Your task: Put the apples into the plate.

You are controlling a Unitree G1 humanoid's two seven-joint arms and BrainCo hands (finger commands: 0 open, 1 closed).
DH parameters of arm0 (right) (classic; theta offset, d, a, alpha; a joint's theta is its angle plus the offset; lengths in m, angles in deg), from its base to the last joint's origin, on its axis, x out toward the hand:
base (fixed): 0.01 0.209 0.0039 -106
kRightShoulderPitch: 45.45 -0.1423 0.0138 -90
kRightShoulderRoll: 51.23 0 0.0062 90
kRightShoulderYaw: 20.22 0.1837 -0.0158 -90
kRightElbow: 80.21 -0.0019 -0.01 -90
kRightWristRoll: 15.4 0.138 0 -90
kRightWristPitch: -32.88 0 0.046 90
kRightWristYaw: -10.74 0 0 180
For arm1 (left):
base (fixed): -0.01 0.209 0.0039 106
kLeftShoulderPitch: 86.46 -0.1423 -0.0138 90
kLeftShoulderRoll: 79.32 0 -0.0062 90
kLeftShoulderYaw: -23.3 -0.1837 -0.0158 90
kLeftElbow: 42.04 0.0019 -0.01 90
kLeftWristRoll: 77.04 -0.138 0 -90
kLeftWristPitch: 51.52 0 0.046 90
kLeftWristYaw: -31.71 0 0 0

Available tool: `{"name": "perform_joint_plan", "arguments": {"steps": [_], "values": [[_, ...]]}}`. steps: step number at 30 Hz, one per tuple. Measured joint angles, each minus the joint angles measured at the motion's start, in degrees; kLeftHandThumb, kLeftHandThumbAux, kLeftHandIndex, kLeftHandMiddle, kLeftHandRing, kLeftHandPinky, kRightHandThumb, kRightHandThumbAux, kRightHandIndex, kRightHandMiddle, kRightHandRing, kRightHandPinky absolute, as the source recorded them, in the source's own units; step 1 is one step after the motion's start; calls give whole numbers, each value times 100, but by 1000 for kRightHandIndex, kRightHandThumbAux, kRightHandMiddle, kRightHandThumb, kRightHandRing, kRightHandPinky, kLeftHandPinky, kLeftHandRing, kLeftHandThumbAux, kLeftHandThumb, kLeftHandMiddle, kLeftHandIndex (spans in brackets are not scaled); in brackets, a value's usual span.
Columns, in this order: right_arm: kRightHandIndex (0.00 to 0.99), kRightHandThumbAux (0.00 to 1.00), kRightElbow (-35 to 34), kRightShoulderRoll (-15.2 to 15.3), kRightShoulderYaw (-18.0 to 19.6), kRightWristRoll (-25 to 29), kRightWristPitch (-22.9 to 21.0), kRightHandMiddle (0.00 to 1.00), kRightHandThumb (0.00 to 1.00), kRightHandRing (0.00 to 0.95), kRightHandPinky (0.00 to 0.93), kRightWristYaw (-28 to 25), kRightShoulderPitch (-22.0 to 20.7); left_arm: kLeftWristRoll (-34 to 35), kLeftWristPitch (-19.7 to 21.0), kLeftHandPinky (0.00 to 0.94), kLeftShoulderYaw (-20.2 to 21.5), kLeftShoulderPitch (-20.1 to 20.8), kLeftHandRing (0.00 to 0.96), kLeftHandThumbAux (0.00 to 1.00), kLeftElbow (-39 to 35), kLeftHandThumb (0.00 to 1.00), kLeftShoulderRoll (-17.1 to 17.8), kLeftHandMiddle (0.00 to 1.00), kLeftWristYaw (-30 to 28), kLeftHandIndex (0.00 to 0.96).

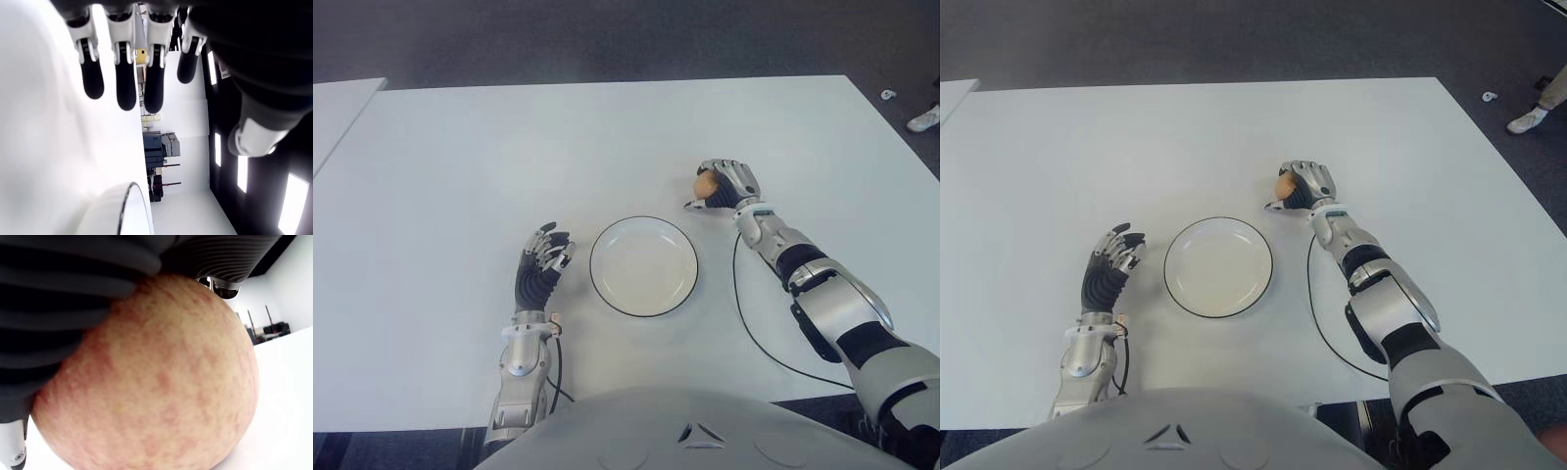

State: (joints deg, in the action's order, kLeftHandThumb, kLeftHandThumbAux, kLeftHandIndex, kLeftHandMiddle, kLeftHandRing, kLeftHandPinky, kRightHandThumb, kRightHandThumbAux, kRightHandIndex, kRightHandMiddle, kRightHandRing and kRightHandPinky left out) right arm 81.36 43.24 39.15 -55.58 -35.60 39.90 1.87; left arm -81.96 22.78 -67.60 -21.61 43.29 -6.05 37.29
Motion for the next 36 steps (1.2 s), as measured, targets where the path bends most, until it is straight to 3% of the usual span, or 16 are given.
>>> {"name": "perform_joint_plan", "arguments": {"steps": [7,12,17,24,30,36], "values": [[409,675,-128,111,19,-38,13,516,854,766,586,-7,-27,43,25,325,23,112,327,597,38,259,-1,332,0,210],[408,676,-657,337,63,-54,191,517,854,765,561,22,12,99,99,331,51,224,334,595,97,262,0,336,-2,213],[404,676,-1428,567,267,4,310,522,854,780,616,-28,89,117,171,328,74,389,337,600,271,276,-1,340,-2,219],[401,677,-2394,648,482,17,281,527,854,800,618,-290,446,150,214,329,123,476,335,610,381,281,-1,339,0,223],[400,678,-2836,636,502,-4,215,529,854,803,586,-559,809,150,214,343,209,566,340,624,476,300,-1,341,3,225],[400,678,-3295,643,510,-29,130,531,854,810,616,-788,1130,160,215,342,243,607,343,642,487,326,-1,342,3,226]]}}
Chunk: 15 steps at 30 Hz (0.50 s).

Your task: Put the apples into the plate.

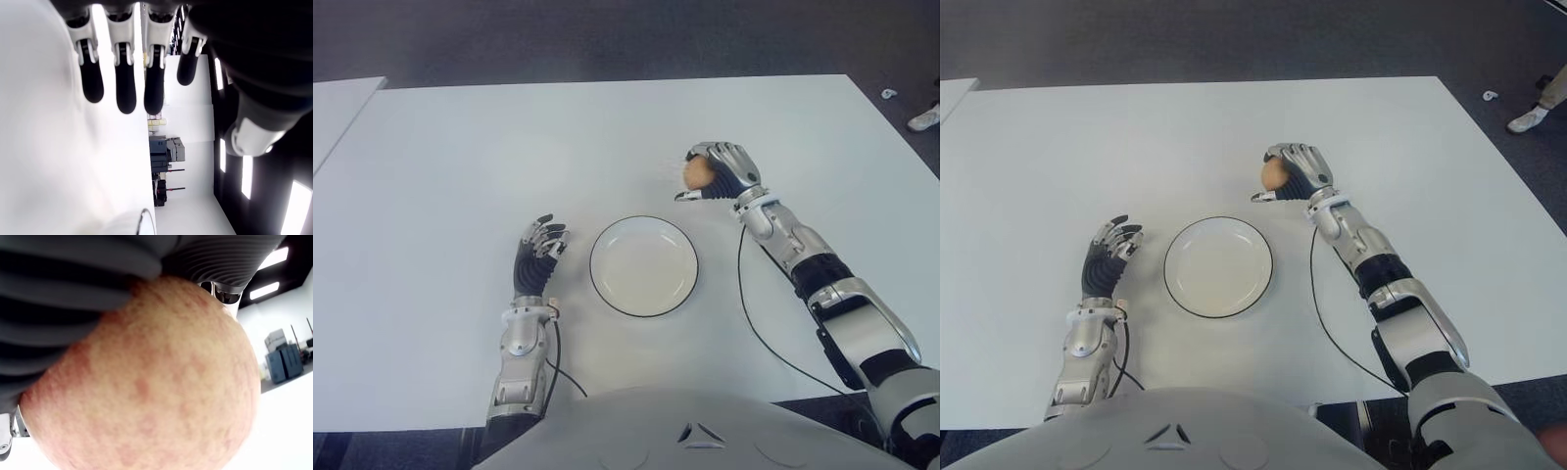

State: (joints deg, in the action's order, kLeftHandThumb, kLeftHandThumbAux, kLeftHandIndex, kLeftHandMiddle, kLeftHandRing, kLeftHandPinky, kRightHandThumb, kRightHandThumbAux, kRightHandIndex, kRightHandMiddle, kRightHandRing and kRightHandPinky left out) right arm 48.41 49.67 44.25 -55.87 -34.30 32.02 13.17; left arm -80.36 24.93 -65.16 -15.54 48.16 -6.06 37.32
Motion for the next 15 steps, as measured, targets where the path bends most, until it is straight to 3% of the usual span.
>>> {"name": "perform_joint_plan", "arguments": {"steps": [4,8,15], "values": [[401,677,-313,2,1,-3,-2,531,855,811,630,-167,192,8,14,346,11,11,345,648,0,340,-5,343,-1,224],[401,677,-555,11,1,-38,1,533,855,815,701,-229,342,11,19,346,14,32,347,651,3,347,-12,345,-2,225],[401,676,-1518,-22,-57,-421,-100,536,856,828,784,-242,832,13,19,339,23,51,343,645,5,335,-15,342,-2,224]]}}
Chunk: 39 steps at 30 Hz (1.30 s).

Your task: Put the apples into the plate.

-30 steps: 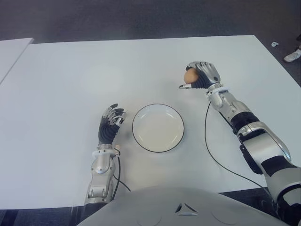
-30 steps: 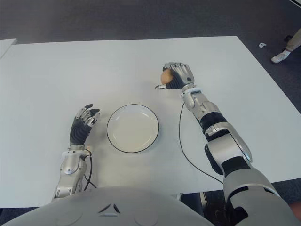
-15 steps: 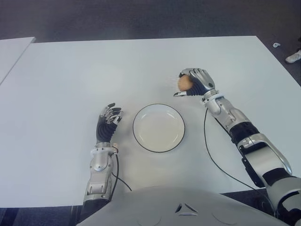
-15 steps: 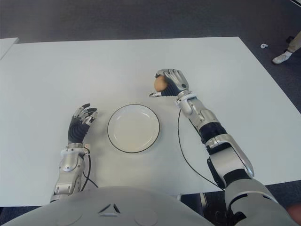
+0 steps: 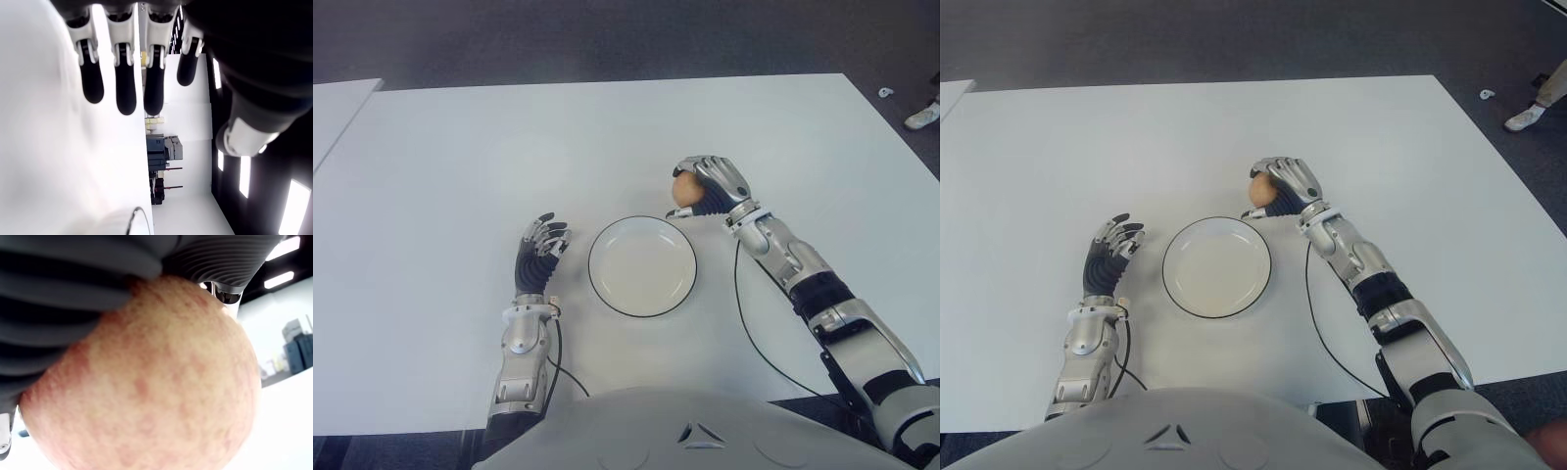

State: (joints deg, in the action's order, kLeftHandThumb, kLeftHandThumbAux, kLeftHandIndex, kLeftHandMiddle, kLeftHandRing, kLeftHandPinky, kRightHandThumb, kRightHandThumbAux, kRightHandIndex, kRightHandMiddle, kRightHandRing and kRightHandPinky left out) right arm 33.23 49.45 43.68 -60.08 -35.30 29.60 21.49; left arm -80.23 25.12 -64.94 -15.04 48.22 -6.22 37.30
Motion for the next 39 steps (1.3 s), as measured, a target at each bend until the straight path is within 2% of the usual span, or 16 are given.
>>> {"name": "perform_joint_plan", "arguments": {"steps": [7,15,22,28,39], "values": [[401,675,-526,-98,-252,-591,-12,538,857,833,812,54,280,1,0,342,7,33,343,643,8,322,0,342,0,219],[399,676,-594,-204,-458,-852,46,537,856,819,801,176,476,-2,37,342,14,46,343,649,10,317,-1,343,0,217],[399,676,-624,-294,-561,-951,61,535,856,808,794,264,483,-13,77,346,7,69,345,650,9,308,-8,341,1,215],[399,676,-895,-365,-685,-870,148,530,856,786,762,-151,647,-23,100,344,-11,74,344,657,8,305,-59,340,17,215],[402,675,-1483,-544,-951,-911,177,532,857,805,797,-706,982,-23,107,347,-38,144,347,673,10,303,-138,338,39,206]]}}
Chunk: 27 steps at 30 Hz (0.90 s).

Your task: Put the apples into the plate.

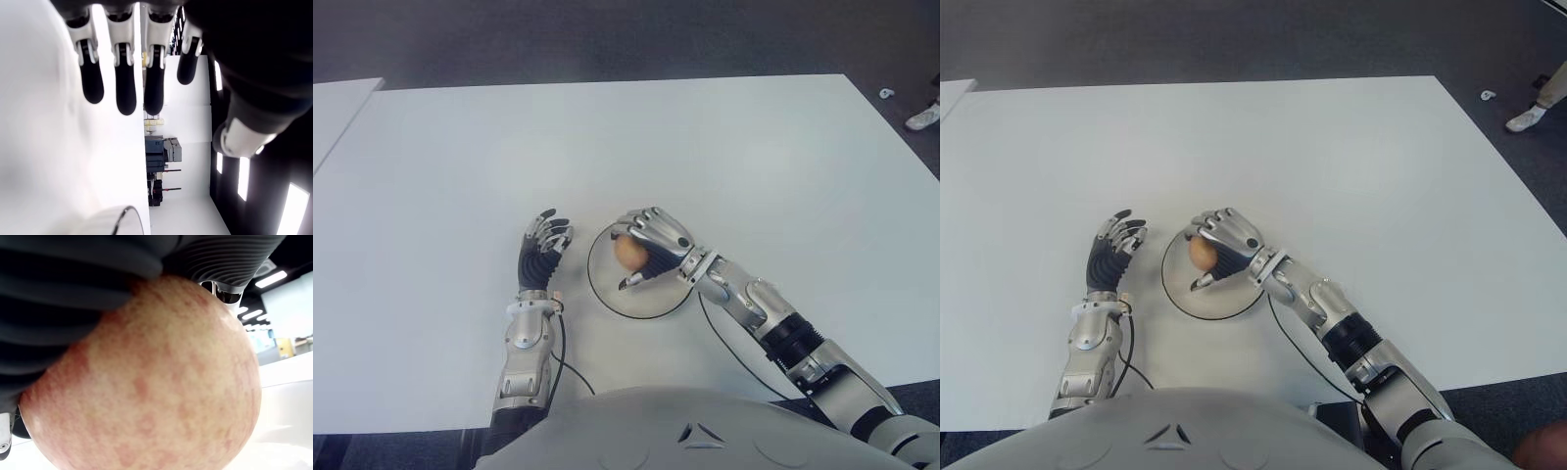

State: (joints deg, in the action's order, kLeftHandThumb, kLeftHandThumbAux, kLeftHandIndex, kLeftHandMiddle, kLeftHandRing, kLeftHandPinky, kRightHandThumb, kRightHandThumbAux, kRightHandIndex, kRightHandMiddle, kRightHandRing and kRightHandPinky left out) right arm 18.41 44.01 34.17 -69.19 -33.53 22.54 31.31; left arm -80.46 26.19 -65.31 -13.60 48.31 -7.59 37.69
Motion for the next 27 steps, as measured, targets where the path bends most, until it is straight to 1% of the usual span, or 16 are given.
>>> {"name": "perform_joint_plan", "arguments": {"steps": [6,12,18,27], "values": [[404,674,-193,-16,-110,-44,120,534,857,817,809,-45,100,-5,12,344,-4,6,346,675,18,293,-50,338,58,206],[405,673,-229,20,-190,-258,128,535,856,824,811,-93,105,-62,12,338,-13,13,342,678,32,279,-78,336,116,207],[406,673,-225,50,-202,-300,160,535,855,825,809,-89,105,-123,32,342,-22,22,342,683,35,269,-85,335,159,210],[405,673,-41,99,-281,-419,307,533,854,824,813,169,102,-122,31,339,-28,33,342,695,74,268,-117,336,159,213]]}}
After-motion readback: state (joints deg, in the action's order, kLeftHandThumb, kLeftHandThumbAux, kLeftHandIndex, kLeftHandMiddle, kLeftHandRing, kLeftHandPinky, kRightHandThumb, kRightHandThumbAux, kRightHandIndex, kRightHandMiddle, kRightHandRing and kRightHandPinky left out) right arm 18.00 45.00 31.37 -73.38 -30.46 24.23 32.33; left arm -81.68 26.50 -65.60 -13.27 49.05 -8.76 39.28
